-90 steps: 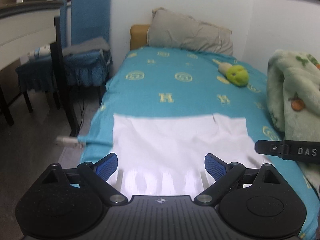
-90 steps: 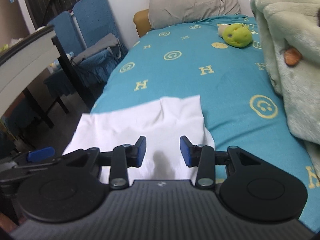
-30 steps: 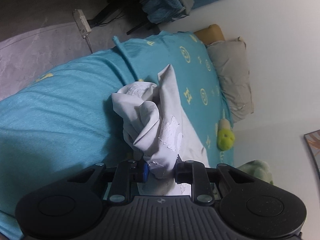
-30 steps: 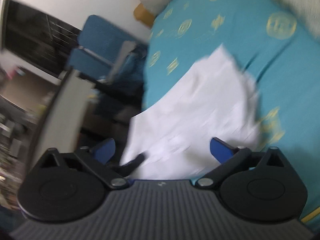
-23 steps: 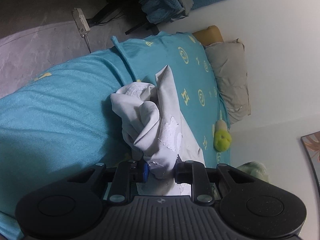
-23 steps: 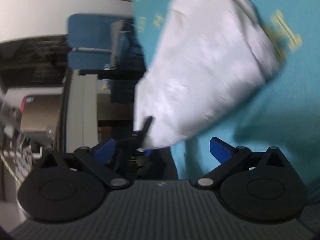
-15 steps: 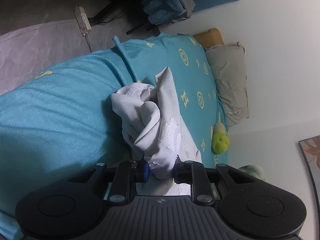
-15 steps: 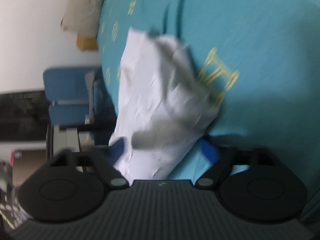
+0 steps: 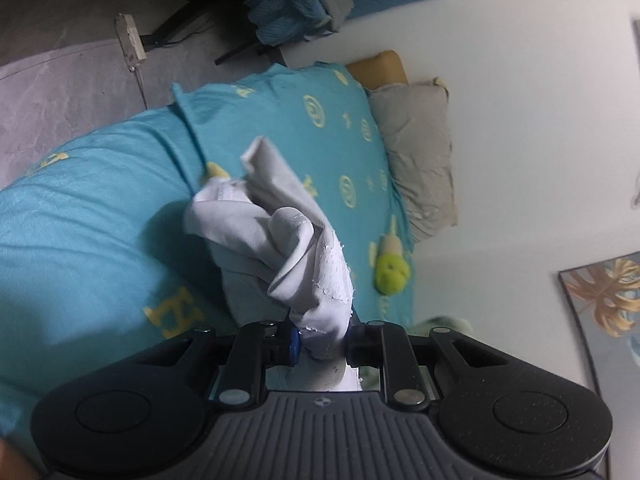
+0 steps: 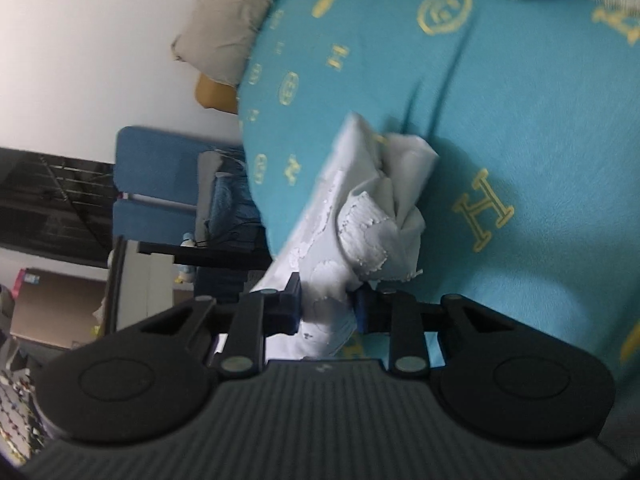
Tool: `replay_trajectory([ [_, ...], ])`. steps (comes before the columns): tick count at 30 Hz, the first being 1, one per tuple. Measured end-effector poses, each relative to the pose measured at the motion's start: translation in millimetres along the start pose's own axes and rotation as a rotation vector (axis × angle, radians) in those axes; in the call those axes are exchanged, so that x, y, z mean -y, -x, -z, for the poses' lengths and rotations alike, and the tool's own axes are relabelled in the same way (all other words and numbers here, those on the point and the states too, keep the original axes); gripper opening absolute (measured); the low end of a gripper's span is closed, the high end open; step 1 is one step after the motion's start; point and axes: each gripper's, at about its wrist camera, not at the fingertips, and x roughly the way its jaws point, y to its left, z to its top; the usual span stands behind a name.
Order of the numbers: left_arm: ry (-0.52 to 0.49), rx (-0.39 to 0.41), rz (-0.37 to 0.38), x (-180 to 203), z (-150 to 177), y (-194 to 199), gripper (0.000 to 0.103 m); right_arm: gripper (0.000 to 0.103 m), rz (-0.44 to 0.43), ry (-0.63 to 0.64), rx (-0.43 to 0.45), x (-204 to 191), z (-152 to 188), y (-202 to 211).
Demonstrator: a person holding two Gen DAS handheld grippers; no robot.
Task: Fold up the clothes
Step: 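Carry the folded shirt with both grippers onto the green blanket, release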
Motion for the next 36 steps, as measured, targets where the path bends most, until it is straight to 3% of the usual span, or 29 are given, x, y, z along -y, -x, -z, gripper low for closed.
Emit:
replay_trajectory([
  [4, -0.063, -0.061, -0.042, 48.4, 8.7, 18.0, 0.02, 0.028, -0.022, 0.005, 0.028, -19.6, -6.7, 44.9],
  [10, -0.21, -0.119, -0.038, 138.0, 42.2, 1.8, 0.02, 0.028, -0.073, 0.001, 0.116, -33.6, -46.6, 104.4],
  [14, -0.27, -0.159, 0.018, 205.3, 65.3, -41.7, 0.02, 0.028, -0.097, 0.022, 0.182, -45.4, -103.3, 129.8],
  [17, -0.29, -0.19, 0.089, 259.1, 84.5, -85.6, 0.02, 0.028, -0.114, 0.067, 0.235, -65.2, -164.7, 153.1],
  [22, -0.321, -0.258, 0.226, 349.1, 124.5, -170.8, 0.021, 0.028, -0.116, 0.152, 0.397, -102.2, -267.8, 202.2],
  [26, -0.357, -0.305, 0.3, 397.3, 165.7, -236.1, 0.021, 0.028, -0.105, 0.192, 0.537, -109.3, -326.1, 235.2],
  [29, -0.387, -0.335, 0.348, 408.3, 199.0, -276.7, 0.021, 0.028, -0.101, 0.196, 0.62, -95.4, -353.7, 248.9],
  [32, -0.467, -0.36, 0.371, 392.1, 226.7, -313.3, 0.022, 0.028, -0.088, 0.191, 0.671, -62.4, -362.4, 253.2],
  [36, -0.546, -0.423, 0.361, 340.6, 255.2, -333.3, 0.022, 0.028, 0.01, 0.176, 0.671, -11.8, -337.1, 248.6],
])
